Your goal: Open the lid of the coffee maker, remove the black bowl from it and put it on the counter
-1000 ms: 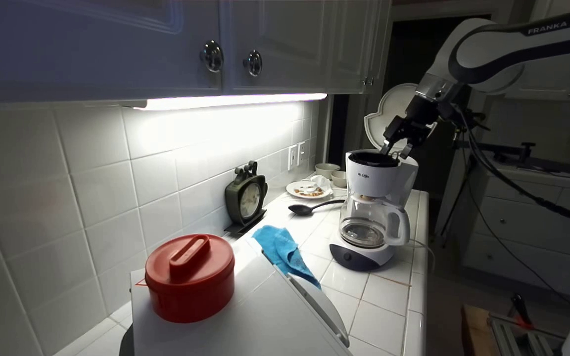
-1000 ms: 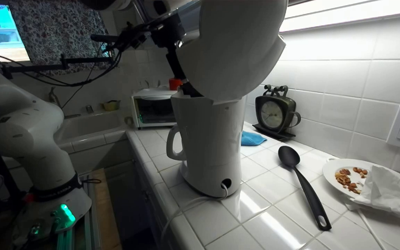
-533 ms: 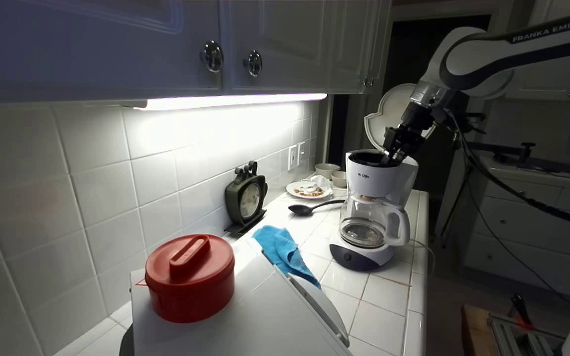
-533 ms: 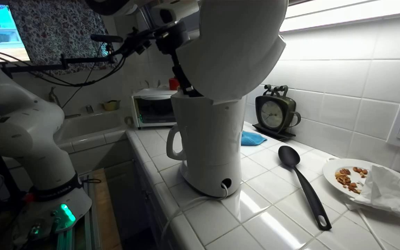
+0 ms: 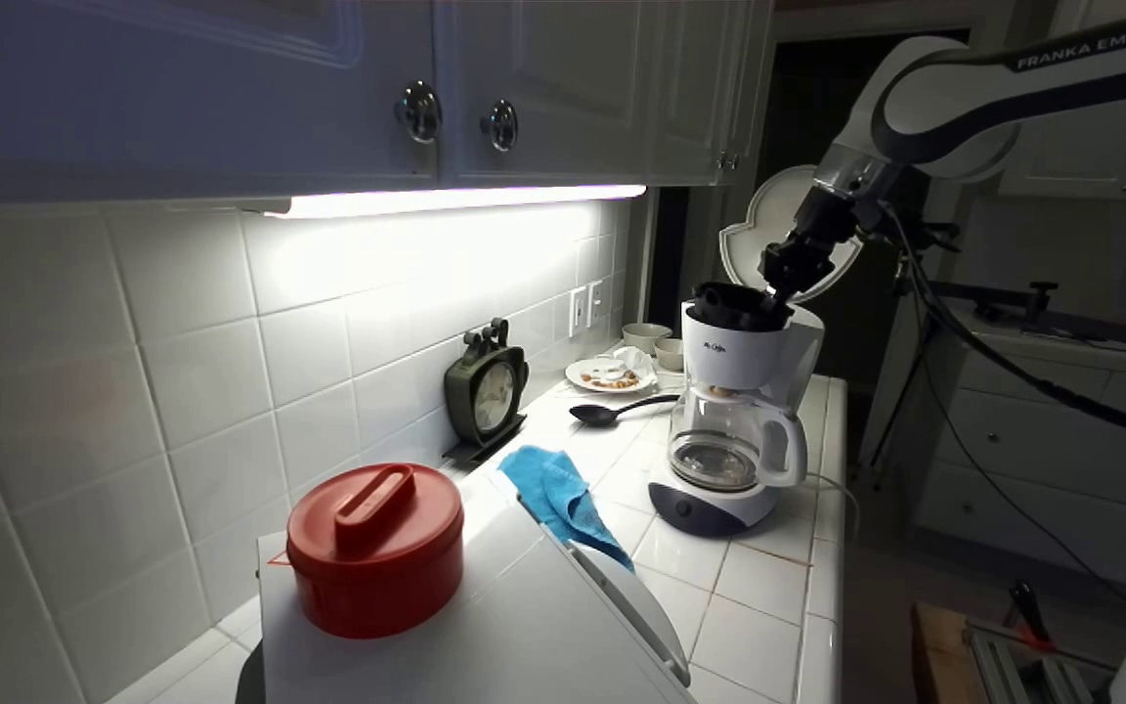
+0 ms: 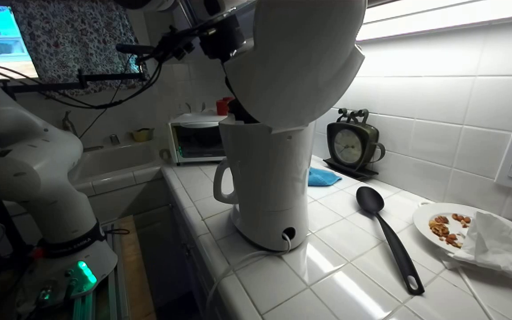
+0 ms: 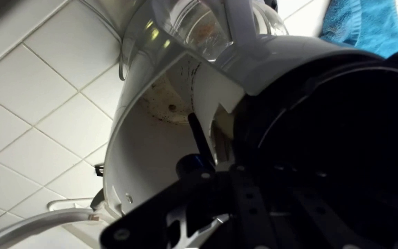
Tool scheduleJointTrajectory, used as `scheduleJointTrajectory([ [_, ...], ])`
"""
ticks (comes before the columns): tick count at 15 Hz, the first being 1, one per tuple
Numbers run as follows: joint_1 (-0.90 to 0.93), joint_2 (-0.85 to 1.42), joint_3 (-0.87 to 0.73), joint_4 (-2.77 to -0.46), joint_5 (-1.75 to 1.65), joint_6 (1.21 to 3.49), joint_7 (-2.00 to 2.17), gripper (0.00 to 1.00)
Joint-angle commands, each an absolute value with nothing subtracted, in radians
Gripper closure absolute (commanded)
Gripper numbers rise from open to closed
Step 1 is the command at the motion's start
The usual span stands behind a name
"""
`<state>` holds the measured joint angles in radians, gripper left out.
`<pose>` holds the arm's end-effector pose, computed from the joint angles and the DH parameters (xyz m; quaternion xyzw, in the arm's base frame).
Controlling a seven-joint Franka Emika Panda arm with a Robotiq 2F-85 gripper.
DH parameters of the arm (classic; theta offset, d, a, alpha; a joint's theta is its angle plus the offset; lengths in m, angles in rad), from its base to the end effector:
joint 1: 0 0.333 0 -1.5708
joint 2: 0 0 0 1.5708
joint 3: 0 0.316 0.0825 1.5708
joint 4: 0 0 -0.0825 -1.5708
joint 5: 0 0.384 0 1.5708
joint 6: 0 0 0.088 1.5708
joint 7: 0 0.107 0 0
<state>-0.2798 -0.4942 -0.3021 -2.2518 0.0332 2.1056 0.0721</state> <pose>0.3578 -0.2573 0.5789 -0.9307 0.3164 -0.1783 0.0445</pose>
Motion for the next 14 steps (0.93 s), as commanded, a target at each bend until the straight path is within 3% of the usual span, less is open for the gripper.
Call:
scheduleJointTrajectory([
  [1,-0.289,-0.511,-0.276,-2.230,0.041,2.089,0.094,0.97],
  [14,-0.234,-0.593,-0.192,-2.167,0.041,2.065,0.071,0.97],
])
